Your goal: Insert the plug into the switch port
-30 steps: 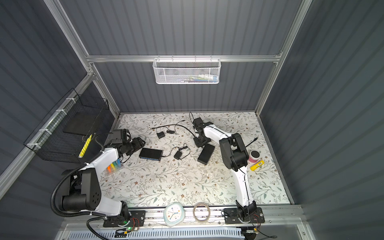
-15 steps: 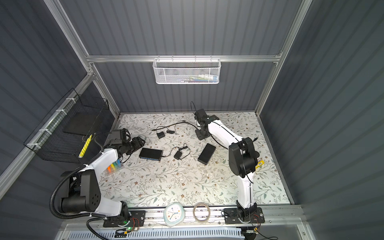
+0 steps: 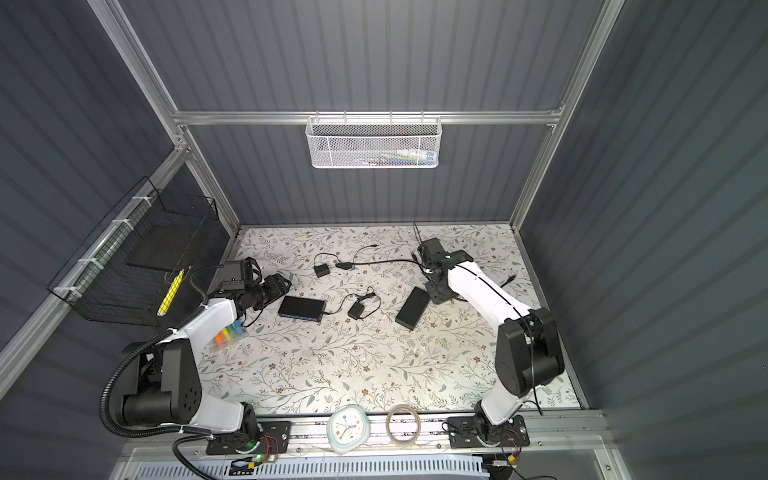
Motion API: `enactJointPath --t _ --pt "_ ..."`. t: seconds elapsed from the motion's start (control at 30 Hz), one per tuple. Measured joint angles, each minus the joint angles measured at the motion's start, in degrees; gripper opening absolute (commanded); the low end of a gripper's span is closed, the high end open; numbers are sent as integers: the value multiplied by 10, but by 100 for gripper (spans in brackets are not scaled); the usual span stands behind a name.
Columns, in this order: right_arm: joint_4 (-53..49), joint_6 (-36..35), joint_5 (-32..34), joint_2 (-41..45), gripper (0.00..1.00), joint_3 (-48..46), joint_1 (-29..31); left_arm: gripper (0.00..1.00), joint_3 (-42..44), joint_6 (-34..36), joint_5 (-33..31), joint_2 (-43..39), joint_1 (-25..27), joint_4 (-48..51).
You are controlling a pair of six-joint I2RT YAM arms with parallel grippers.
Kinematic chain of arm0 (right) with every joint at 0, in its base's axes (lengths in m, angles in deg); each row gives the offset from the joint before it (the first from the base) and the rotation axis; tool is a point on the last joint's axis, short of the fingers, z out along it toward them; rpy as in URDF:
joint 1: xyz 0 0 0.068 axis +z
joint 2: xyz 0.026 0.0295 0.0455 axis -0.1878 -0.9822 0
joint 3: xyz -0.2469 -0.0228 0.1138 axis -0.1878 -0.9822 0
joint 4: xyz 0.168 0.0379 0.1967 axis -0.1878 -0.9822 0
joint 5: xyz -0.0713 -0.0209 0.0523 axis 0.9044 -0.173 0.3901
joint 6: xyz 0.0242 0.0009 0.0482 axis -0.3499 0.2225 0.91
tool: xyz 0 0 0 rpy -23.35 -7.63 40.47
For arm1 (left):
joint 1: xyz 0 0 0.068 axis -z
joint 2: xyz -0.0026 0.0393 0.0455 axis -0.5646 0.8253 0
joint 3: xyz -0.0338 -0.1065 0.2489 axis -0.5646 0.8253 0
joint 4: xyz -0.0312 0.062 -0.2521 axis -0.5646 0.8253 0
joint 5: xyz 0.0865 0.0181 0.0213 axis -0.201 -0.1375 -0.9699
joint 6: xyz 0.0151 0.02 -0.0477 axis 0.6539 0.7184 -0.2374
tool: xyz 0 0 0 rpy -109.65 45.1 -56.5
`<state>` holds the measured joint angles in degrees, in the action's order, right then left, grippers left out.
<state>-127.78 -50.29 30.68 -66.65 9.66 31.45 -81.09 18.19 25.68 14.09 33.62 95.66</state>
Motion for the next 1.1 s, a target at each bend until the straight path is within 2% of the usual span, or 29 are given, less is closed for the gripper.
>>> enactJointPath --t 0.1,0.2,0.3,0.43,0.6,0.77,0.83,0.97,1.1 --pt "-9 14 32 30 6 -42 -30 71 0 -2 9 12 0 -11" --pt "-16 25 60 32 19 -51 -53 71 0 -5 15 21 0 -14" --pt "-19 31 75 19 41 -43 -69 71 0 -5 15 21 0 -14" --pt "-21 33 63 -19 52 8 -69 71 0 -5 15 21 0 -13" --pt "8 -12 -4 -72 52 98 -25 71 0 -5 25 21 0 -13" --pt "35 -78 -73 -203 50 237 25 71 0 1 53 21 0 -12" --pt "45 -101 -98 -262 49 282 28 71 0 5 65 17 0 -8" --pt "42 -138 -106 -353 49 351 20 71 0 14 80 -4 0 2" --pt "41 -161 -103 -391 49 376 6 71 0 22 89 -21 0 5"
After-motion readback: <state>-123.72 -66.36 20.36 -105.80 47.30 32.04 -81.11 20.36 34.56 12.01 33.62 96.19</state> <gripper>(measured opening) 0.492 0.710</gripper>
